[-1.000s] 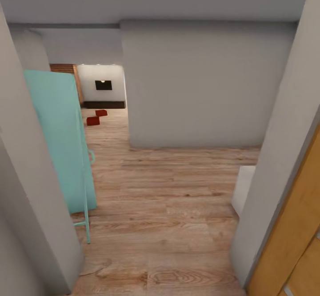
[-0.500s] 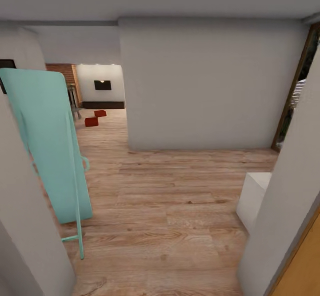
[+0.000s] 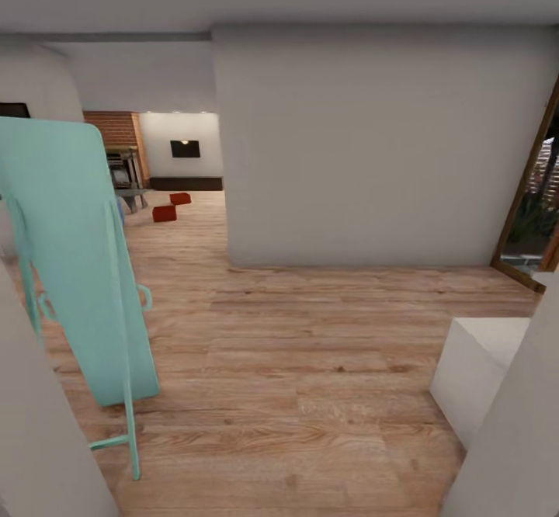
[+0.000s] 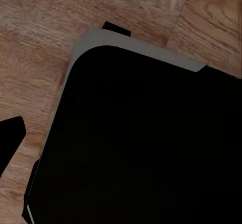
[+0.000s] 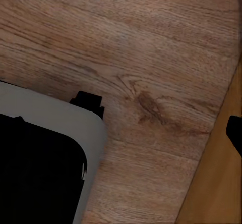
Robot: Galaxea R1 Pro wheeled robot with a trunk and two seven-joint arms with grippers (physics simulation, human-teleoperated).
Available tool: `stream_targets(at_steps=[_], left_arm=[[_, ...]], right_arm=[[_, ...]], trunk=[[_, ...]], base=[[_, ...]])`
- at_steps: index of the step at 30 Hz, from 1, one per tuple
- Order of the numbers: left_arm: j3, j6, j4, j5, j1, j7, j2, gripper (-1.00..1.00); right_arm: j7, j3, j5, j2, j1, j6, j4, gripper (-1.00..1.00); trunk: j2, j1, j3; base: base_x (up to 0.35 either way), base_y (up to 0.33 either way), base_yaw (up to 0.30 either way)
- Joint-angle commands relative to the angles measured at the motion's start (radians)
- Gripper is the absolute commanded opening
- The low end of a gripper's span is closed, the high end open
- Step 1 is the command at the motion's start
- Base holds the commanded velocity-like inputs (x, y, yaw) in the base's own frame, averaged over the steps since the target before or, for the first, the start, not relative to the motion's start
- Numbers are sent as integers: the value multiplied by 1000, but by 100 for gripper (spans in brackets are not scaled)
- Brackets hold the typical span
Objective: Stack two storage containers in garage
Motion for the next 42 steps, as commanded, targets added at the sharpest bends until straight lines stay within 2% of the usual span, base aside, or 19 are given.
stream_targets(at_steps=[1,42], left_arm=[[2,-2,0,3,0,1,0,100],[3,-3,-1,3,0,1,3,100]], right_arm=[[3,2,-1,-1,-1,-6,3,100],[4,4,7,-6,-1,-6,3,100]], trunk=[[0,1,-1],[0,1,-1]], base=[[323,0,4],[322,0,0]])
